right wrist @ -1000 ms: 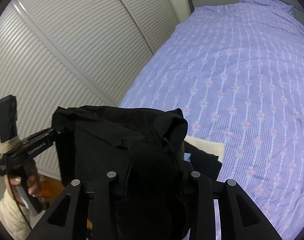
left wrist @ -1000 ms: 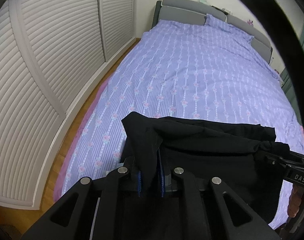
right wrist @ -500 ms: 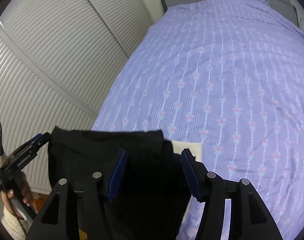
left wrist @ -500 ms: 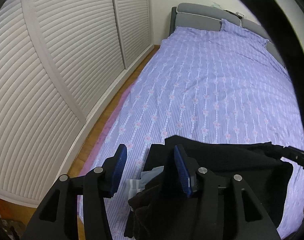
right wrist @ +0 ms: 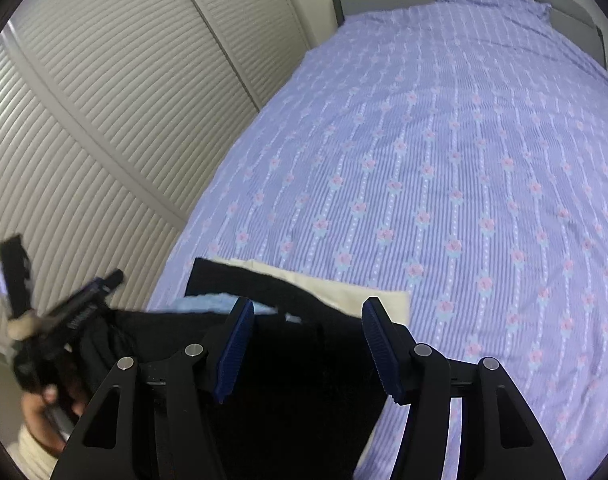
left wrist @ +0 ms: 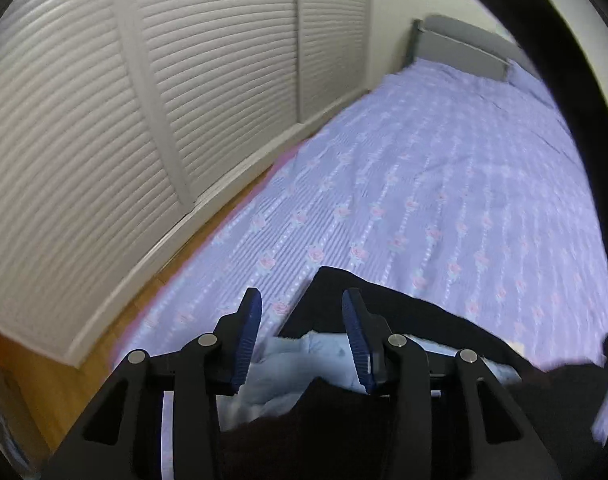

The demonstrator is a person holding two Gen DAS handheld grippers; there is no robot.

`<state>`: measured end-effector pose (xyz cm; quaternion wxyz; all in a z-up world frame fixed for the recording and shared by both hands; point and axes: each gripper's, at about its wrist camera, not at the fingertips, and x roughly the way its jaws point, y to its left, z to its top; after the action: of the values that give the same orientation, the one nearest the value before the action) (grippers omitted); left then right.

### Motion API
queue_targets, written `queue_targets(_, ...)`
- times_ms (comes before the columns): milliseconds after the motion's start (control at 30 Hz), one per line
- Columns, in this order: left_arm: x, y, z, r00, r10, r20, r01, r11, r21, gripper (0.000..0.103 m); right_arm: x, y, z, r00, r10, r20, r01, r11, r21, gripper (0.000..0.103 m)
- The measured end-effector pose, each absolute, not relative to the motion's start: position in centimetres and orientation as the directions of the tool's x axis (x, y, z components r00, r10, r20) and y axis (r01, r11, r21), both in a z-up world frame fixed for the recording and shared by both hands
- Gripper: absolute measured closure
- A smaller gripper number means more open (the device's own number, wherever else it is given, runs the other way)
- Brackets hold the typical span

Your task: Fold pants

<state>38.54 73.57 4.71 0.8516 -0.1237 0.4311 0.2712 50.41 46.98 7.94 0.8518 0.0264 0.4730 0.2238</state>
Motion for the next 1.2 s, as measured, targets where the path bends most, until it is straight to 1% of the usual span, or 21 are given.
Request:
queue_targets(67, 39.4, 73.4, 3.0, 0.469, 0.402, -0.786, -0.597, 0.801, 0.053, 0.061, 51.2, 47.1, 7.4, 0.470, 0.383, -0.795, -0.360, 0.906, 0.224, 0.045)
queue_targets(133, 40.7, 73.5, 2.1, 0.456, 0.433, -0.777, -0.622, 0.780, 0.070, 0.061, 51.7, 46.6, 7.5, 0.502, 0.381, -0.776, -0.328, 0.915, 0.236, 0.045)
queue_targets(167, 41.0, 73.7, 1.8, 0.455, 0.433, -0.779, -0.629, 0.775, 0.063, 0.061, 51.8, 46.3, 7.8, 0.516, 0.388, -0.764, -0.311, 0.916, 0.255, 0.045)
queue_targets(300, 42.7, 73.6, 1.2, 0.465, 0.411, -0.784, -0.610, 0.791, 0.053, 0.061, 49.7, 45.2, 9.2, 0.517, 0.494, -0.699, -0.225, 0.866, 0.446, 0.045)
queue_targets(367, 43.7, 73.6, 0.7, 0.465, 0.397, -0.792, -0.588, 0.806, 0.059, 0.061, 48.4, 46.1, 9.0, 0.510, 0.523, -0.683, -0.253, 0.850, 0.462, 0.045)
queue_targets(433, 44.8, 74.0, 0.1, 0.447, 0.378, -0.810, -0.574, 0.816, 0.064, 0.061, 47.8, 47.9, 7.8, 0.464, 0.532, -0.708, -0.303, 0.847, 0.437, 0.045)
queue_targets(500, 45.4, 74.5, -0.7, 0.439, 0.346, -0.829, -0.562, 0.826, 0.048, 0.064, 47.6, 49.0, 7.4, 0.434, 0.496, -0.752, -0.333, 0.864, 0.377, 0.045)
queue_targets(600, 47.2, 74.5, -0.8, 0.452, 0.316, -0.834, -0.526, 0.849, 0.037, 0.064, 46.6, 49.9, 9.1, 0.544, 0.401, -0.737, -0.352, 0.907, 0.233, 0.045)
queue_targets(667, 48.1, 73.9, -0.5, 0.462, 0.299, -0.835, -0.497, 0.867, 0.036, 0.064, 46.2, 50.7, 10.0, 0.562, 0.376, -0.737, -0.372, 0.911, 0.180, 0.045)
queue_targets(733, 48.4, 73.5, -0.4, 0.472, 0.285, -0.834, -0.474, 0.880, 0.032, 0.064, 46.2, 51.1, 9.9, 0.530, 0.386, -0.756, -0.391, 0.901, 0.186, 0.045)
queue_targets(800, 48.0, 73.5, -0.5, 0.467, 0.286, -0.837, -0.474, 0.880, 0.036, 0.064, 46.2, 51.6, 8.7, 0.465, 0.403, -0.788, -0.406, 0.888, 0.214, 0.044)
queue_targets(833, 47.9, 73.6, -0.6, 0.457, 0.282, -0.844, -0.481, 0.876, 0.033, 0.064, 46.2, 51.8, 8.1, 0.456, 0.393, -0.799, -0.419, 0.887, 0.197, 0.043)
queue_targets(867, 48.0, 74.0, -0.8, 0.451, 0.276, -0.849, -0.489, 0.872, 0.024, 0.064, 46.2, 52.2, 7.5, 0.458, 0.373, -0.807, -0.431, 0.887, 0.165, 0.043)
queue_targets(1000, 48.4, 74.6, -1.0, 0.441, 0.244, -0.864, -0.508, 0.861, -0.016, 0.064, 46.4, 52.2, 6.0, 0.462, 0.348, -0.816, -0.452, 0.884, 0.122, 0.042)
queue_targets(1100, 47.6, 74.8, -0.2, 0.451, 0.217, -0.866, -0.499, 0.866, -0.043, 0.064, 47.4, 52.1, 5.1, 0.443, 0.345, -0.828, -0.440, 0.888, 0.135, 0.042)
queue_targets(1167, 46.9, 74.7, 0.7, 0.466, 0.200, -0.862, -0.488, 0.871, -0.062, 0.060, 47.7, 51.7, 4.8, 0.441, 0.345, -0.829, -0.430, 0.892, 0.142, 0.041)
queue_targets(1200, 46.6, 74.7, 1.1, 0.470, 0.195, -0.861, -0.482, 0.874, -0.065, 0.054, 47.7, 51.7, 4.7, 0.441, 0.336, -0.832, -0.433, 0.892, 0.130, 0.041)
